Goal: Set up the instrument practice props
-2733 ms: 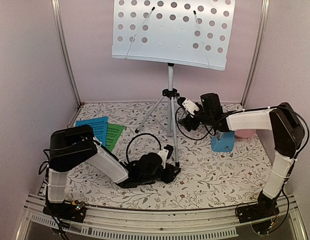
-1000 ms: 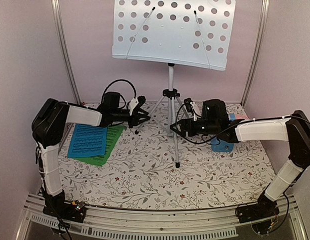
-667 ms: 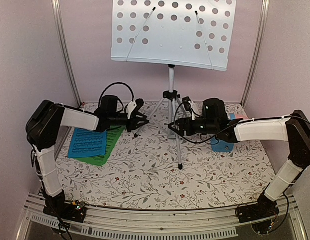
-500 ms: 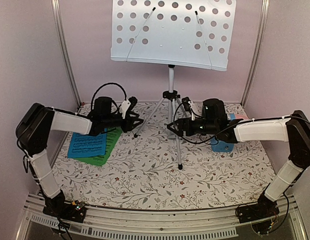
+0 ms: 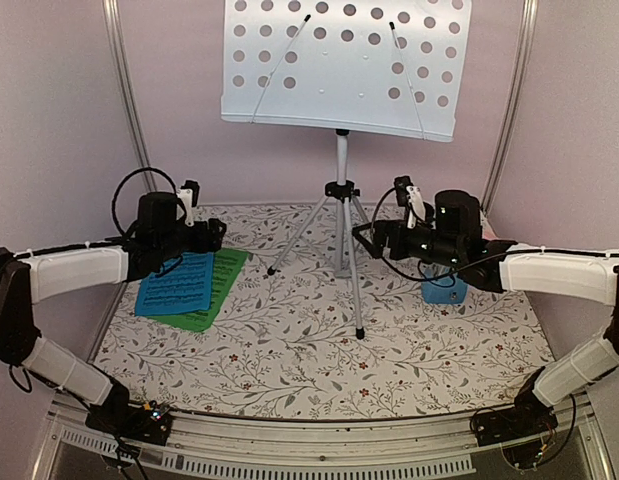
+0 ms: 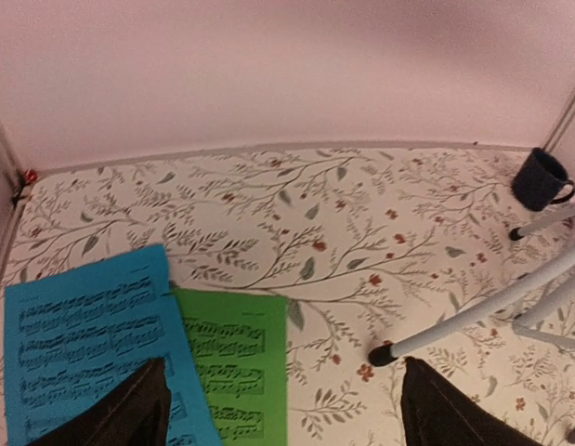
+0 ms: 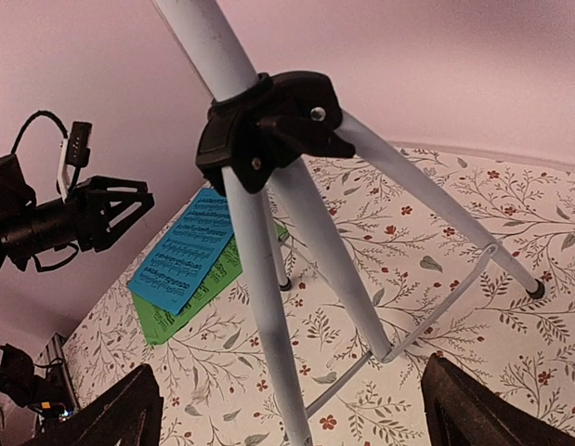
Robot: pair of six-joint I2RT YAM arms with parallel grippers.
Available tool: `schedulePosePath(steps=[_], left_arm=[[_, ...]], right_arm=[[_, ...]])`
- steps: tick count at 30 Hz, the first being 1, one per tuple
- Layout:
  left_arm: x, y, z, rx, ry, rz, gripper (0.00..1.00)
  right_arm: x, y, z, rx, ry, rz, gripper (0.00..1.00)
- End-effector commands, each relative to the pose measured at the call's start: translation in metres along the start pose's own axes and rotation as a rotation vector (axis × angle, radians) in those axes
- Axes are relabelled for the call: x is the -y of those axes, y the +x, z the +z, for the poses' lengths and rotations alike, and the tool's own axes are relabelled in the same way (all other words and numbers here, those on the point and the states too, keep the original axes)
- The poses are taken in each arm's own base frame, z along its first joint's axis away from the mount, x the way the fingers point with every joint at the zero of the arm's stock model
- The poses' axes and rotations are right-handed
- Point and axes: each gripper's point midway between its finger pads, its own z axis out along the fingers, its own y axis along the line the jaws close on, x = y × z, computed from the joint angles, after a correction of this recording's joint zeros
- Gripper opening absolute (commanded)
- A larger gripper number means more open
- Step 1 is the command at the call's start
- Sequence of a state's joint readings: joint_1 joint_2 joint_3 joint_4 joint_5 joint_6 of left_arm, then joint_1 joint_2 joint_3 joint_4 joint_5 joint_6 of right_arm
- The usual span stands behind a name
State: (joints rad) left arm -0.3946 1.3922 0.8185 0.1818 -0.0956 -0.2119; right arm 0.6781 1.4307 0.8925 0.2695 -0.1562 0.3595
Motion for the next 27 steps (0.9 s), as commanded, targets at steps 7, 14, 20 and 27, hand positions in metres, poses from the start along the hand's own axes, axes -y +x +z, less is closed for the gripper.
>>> schedulePosePath(steps=[7,14,20,27], left_arm=[[-0.077,0.008,0.041,-0.243,-0.405,0.005,0.99],[-0.088,0.022,0.088,-0.420,-0.506,0.075,0.99],[-0.097,0.043,0.121,-0.507,-0.574,0.110,0.99],[-0.109,0.069,0.148,-0.583,-0.644,0.174,0.95]], right_arm=[[0.044,-0.018,-0.030,0.069,0.134,0.120,0.99],[0.058,0.001,-0.027,0.004,0.159,0.150,0.99],[0.057,0.008,-0.021,-0.028,0.138,0.143,0.99],[0.056,0.018,-0.014,-0.063,0.115,0.158,0.99]])
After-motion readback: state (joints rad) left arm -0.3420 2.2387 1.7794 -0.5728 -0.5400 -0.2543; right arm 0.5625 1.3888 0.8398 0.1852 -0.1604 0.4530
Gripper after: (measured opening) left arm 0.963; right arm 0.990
